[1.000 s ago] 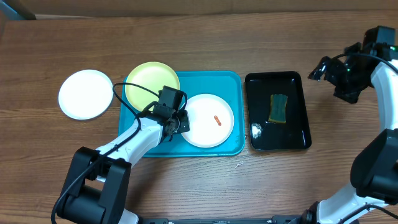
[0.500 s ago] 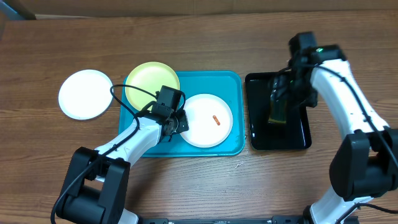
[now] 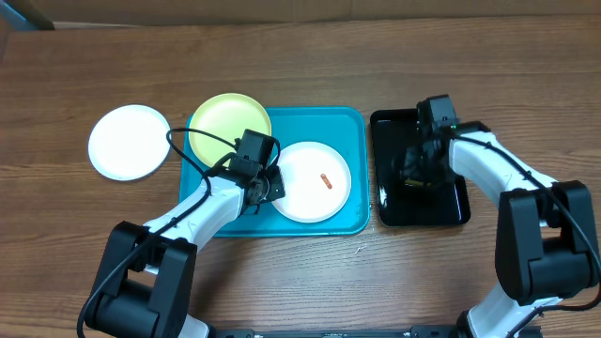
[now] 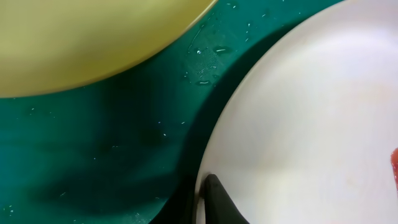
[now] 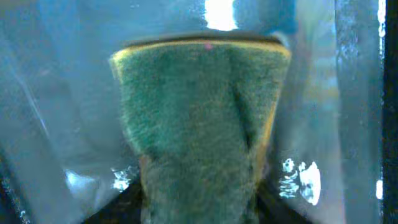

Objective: Clean dirty plates on tray and stack at the side
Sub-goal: 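Grasp the sponge in the black tray with the right gripper and dip it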

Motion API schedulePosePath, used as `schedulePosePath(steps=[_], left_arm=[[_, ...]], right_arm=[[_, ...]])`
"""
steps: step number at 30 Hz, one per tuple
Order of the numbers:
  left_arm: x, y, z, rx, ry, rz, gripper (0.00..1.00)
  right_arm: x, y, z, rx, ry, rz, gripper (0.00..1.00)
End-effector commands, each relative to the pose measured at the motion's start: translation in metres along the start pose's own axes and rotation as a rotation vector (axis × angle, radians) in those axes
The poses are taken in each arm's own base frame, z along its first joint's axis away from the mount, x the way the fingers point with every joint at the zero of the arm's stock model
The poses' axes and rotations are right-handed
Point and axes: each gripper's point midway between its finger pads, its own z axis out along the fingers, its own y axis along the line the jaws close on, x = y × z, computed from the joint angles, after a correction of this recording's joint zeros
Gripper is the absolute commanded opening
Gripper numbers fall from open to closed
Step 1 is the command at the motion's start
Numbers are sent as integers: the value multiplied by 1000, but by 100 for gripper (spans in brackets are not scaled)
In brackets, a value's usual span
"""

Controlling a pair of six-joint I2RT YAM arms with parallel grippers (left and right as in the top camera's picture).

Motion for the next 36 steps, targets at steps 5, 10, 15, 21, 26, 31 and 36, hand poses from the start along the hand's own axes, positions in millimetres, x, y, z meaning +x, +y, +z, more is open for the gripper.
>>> schedulePosePath(steps=[5,10,15,21,26,31,36], left_arm=[[0,9,2,-28,-1,-24,13],[0,9,2,-28,-2,-23,18],[0,9,2,-28,-2,-23,20],[0,9,2,-28,-2,-23,20],[0,9,2,-28,-2,-20,20],[0,9,2,-29,0,-20,20],[3,11,2,-37,9,-20,19]], right_arm=[[4,3,0,-30,-6,-6,33],[3,2,-1,-24,-9,-3,100],[-21,-8,-2,43,-119,1,100],[-40,-1,-5,12,-199,12,96],[-36,-2,-4,18,-184,11,33],[-34,-2,-7,24,-164,9,85],[-23,-6,-8,45,-110,7,57]])
